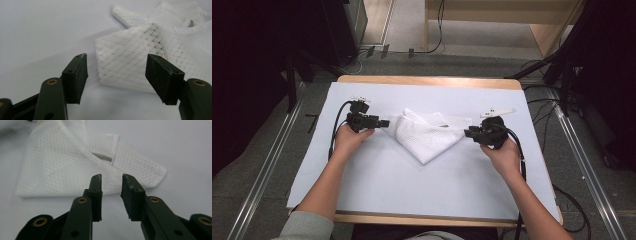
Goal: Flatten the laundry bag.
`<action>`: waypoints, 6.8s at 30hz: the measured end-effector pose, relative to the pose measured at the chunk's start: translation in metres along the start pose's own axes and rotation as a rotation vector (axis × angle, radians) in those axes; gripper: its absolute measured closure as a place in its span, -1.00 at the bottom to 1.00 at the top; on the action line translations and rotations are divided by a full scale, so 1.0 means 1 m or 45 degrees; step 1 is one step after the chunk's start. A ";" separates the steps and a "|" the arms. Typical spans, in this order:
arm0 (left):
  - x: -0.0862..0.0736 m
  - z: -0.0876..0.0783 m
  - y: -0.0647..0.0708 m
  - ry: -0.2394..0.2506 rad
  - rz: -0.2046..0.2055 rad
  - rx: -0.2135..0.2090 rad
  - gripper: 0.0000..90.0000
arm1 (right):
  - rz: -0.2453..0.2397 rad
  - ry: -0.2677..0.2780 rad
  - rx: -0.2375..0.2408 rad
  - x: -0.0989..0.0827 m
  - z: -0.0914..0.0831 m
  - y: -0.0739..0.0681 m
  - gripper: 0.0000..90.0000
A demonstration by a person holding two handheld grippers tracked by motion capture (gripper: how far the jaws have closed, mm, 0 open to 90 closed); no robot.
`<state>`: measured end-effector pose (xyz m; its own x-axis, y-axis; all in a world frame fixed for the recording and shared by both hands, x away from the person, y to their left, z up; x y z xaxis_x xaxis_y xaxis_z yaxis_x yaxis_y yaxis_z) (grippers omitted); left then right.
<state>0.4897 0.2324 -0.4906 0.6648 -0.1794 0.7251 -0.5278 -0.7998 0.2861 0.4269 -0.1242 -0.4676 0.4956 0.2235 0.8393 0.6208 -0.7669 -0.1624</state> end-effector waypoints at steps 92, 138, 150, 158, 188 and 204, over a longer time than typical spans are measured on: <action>-0.064 -0.054 0.152 -0.057 0.246 -0.340 1.00 | -0.011 -0.021 0.057 0.008 0.041 -0.032 0.94; 0.038 0.018 0.135 -0.073 0.251 -0.292 0.14 | -0.059 -0.183 0.054 -0.028 0.063 -0.036 0.95; 0.043 0.055 0.139 -0.176 0.208 -0.294 1.00 | -0.058 -0.174 0.075 -0.027 0.060 -0.036 0.92; 0.048 0.023 0.147 -0.076 0.221 -0.320 1.00 | -0.010 -0.033 0.051 -0.007 0.037 -0.024 0.91; 0.004 -0.070 0.129 0.081 0.107 -0.323 1.00 | 0.061 0.090 -0.055 0.011 0.009 0.009 0.66; 0.015 -0.084 0.136 0.114 0.090 -0.323 1.00 | 0.057 0.087 0.010 0.030 0.027 -0.005 0.91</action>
<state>0.3840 0.1690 -0.3885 0.5782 -0.1694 0.7981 -0.6945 -0.6157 0.3724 0.4553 -0.0979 -0.4552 0.4805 0.1473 0.8645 0.6039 -0.7704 -0.2043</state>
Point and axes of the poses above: each handheld gripper's, and its own axes: z roughly forward along the jaws, x roughly out of its top, y roughly to its right, the point moved 7 cm from there along z, roughly forward along the jaws, and after that the axes turned 9 degrees about y, right-handed, at the moved point
